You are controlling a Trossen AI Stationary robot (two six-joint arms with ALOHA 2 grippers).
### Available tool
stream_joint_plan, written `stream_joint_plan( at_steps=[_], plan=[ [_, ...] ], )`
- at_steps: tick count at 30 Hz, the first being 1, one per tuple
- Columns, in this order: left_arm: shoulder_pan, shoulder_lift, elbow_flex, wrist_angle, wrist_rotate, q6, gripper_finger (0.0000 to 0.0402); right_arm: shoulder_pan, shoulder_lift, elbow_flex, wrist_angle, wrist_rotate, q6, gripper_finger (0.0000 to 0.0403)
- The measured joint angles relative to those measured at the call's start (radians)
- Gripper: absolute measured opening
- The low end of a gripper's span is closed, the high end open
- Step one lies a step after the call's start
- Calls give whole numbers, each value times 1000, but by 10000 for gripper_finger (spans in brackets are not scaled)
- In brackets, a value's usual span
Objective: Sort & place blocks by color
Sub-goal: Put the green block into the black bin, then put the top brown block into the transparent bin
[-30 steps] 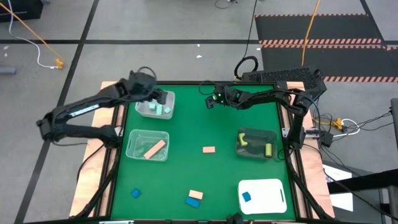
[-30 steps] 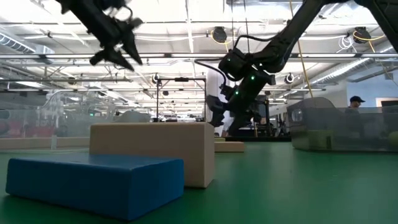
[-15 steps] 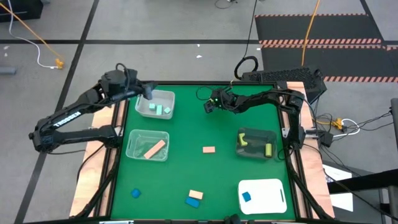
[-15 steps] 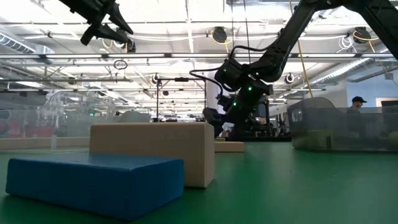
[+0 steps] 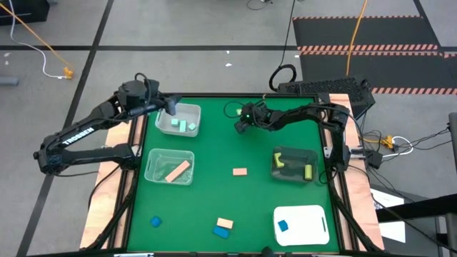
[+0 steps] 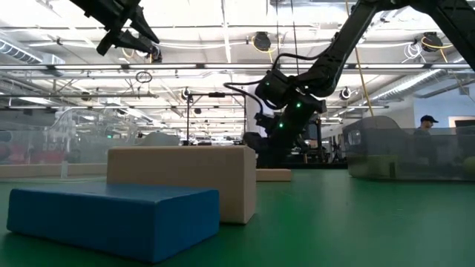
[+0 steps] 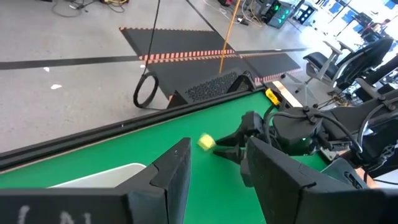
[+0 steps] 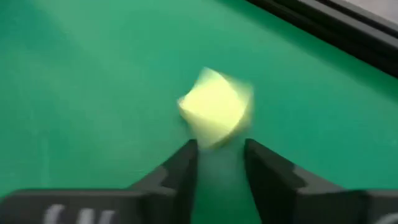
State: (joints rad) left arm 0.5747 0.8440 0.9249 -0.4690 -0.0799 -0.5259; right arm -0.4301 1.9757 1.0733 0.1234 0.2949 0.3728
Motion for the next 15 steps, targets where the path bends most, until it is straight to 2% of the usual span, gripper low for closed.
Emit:
stream_joint_plan(
  at_steps=[4,6,15],
  plan=[
    [-1,0,0,0,0,0,159,-2,-2,0,-2,-39,27,31],
    [-1,0,0,-1,1,-1,159,-2,-10,0,-8,-51,32,8],
    [-23,0,0,-25,2,42,159,-6,-90,-1,26,-115,36,34]
  ],
)
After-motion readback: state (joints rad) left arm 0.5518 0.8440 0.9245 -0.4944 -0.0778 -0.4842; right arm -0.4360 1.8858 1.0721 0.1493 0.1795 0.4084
